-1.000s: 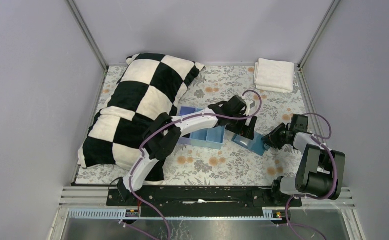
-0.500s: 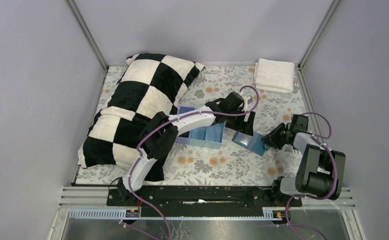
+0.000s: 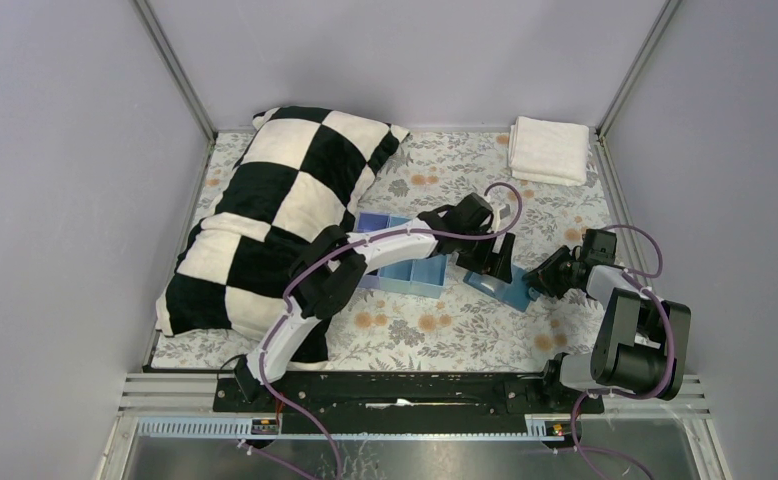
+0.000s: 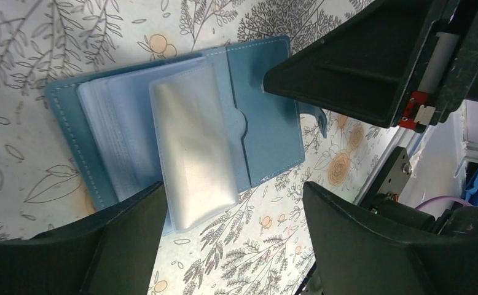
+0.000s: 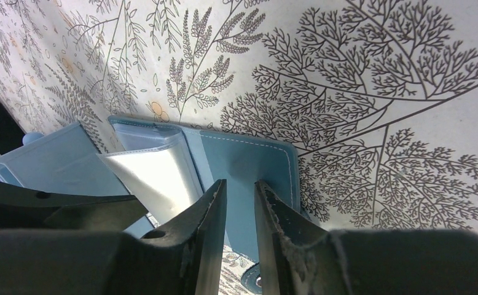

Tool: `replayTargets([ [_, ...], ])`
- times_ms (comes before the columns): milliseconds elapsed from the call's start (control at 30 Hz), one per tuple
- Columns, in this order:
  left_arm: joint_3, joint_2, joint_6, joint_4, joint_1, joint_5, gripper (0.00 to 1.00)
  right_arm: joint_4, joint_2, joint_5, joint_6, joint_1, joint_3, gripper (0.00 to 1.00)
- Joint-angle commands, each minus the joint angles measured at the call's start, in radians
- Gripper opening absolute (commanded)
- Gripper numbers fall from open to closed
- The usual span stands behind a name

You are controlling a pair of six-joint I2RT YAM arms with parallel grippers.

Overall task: Take the credit cards out of the card holder
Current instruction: Remove the credit card from the card holder.

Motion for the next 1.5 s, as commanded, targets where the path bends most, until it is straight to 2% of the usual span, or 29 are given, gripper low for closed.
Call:
replayTargets([
  [0,0.007,0.008,-0.005,0.046,-0.007,0.04,0.84,0.001,0.009,-0.004,-0.017,0.003,-0.008,0.31],
  [367,-0.035,-0.026,-0.096,0.197,-0.025,0.214,0.83,0.009,0.019,-0.008,-0.012,0.003,-0.003,0.32],
  [633,-0.078,-0.016,-0.156,0.264,-0.053,0.253,0.82,-0.036,-0.045,-0.009,0.004,0.003,0.023,0.32],
  [833,-0.139,-0.037,-0.224,0.386,-0.078,0.266,0.82,-0.068,-0.093,-0.036,0.044,-0.001,0.063,0.35],
  [1267,-0.177,-0.047,-0.2,0.365,-0.07,0.22,0.83,-0.164,-0.333,0.038,0.105,-0.009,0.131,0.38],
  [1367,-0.173,-0.048,-0.192,0.364,-0.07,0.22,0.83,-0.162,-0.312,-0.008,0.098,-0.009,0.138,0.38],
  [1467,-0.169,-0.084,-0.168,0.346,-0.066,0.207,0.83,-0.09,-0.269,-0.101,0.13,-0.008,0.091,0.36],
])
